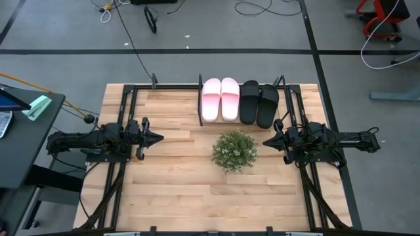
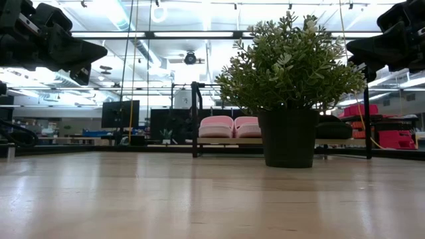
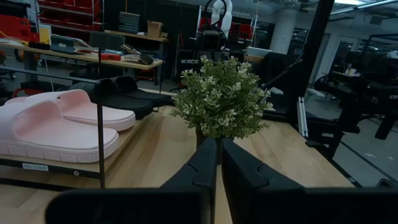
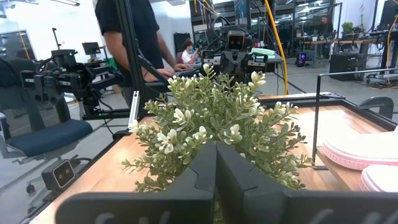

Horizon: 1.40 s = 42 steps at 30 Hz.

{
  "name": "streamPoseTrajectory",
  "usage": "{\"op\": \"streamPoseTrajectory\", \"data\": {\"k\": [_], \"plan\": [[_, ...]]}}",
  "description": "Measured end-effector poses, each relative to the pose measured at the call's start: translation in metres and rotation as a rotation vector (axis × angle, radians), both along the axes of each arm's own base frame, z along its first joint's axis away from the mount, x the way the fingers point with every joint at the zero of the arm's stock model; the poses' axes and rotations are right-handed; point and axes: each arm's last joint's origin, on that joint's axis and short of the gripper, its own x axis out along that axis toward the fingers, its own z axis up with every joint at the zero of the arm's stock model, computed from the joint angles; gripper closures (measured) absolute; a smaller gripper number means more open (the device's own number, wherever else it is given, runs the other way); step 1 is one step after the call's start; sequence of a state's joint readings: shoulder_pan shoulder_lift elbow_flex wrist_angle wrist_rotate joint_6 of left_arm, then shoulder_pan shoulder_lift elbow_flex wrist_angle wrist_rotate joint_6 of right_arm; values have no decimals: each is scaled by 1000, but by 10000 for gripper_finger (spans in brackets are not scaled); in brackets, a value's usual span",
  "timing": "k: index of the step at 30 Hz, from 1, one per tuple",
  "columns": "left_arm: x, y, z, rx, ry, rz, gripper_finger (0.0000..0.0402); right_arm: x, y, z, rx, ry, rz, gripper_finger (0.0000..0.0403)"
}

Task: Pick and place slides into the shelf
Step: Return to Home Position

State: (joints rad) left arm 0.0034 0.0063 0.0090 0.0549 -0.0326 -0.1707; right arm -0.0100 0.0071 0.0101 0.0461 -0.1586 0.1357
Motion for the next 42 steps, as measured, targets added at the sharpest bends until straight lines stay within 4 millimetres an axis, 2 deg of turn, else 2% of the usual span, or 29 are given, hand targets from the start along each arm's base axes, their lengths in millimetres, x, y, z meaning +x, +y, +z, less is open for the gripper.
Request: {"op": "streamPoseTrajectory", "data": {"k": [9, 25, 42], "plan": [[0, 0, 0, 0, 0, 0, 361, 0, 0, 0, 0, 0, 0, 393], [0, 0, 0, 0, 0, 0, 379, 0, 0, 0, 0, 0, 0, 392], [0, 0, 0, 0, -1, 0, 363, 0, 0, 0, 0, 0, 0, 392]]}}
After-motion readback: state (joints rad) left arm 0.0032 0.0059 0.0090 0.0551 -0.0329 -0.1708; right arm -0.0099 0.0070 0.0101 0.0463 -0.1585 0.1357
